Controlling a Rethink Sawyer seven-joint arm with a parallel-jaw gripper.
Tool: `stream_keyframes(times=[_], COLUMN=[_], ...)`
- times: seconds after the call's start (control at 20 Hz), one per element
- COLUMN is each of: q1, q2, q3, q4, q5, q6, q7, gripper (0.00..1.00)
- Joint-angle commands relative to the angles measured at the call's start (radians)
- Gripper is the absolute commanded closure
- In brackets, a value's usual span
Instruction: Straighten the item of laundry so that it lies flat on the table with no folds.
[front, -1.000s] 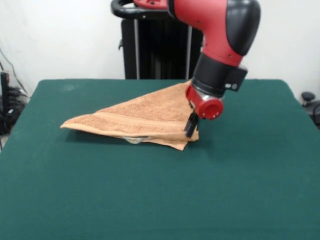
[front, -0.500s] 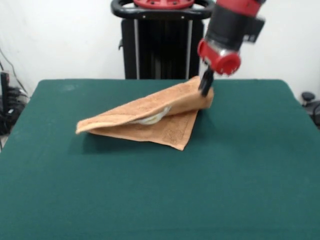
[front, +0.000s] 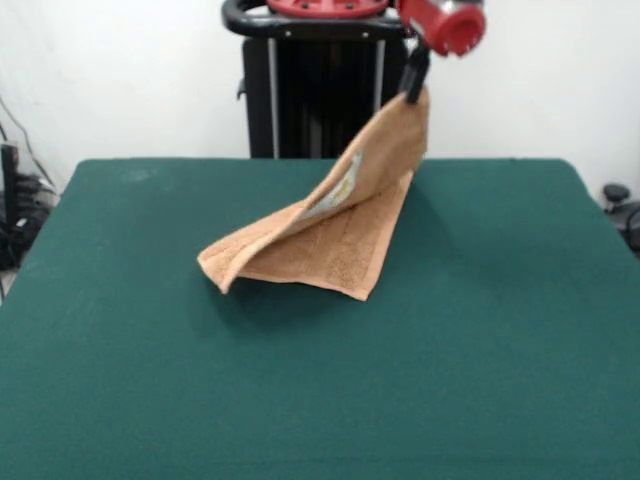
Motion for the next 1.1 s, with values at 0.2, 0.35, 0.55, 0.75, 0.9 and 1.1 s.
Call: stream_keyframes(times=[0.2,0.35,0.55,0.75,0.9,1.1], q1=[0.006,0.018,0.021,0.022,0.030,0.046], q2=[-0.115,-0.131,-0.128,-0.098,-0.070,-0.054], q3=[-0.062,-0.078,-0.073,-0.046,-0.035,-0.044], q4=[-0.098,-0.144,-0.181,-0.203,-0.228,-0.252], q5=[-0.116,-0.134,-0.141,-0.120,-0.106,-0.105], q6=[0.280,0.355,0.389,0.368,0.363,0.384], q7=[0.122,0.146,0.177,0.223,0.259,0.291], gripper=[1.00,1.00,1.00,1.00,1.00,1.00])
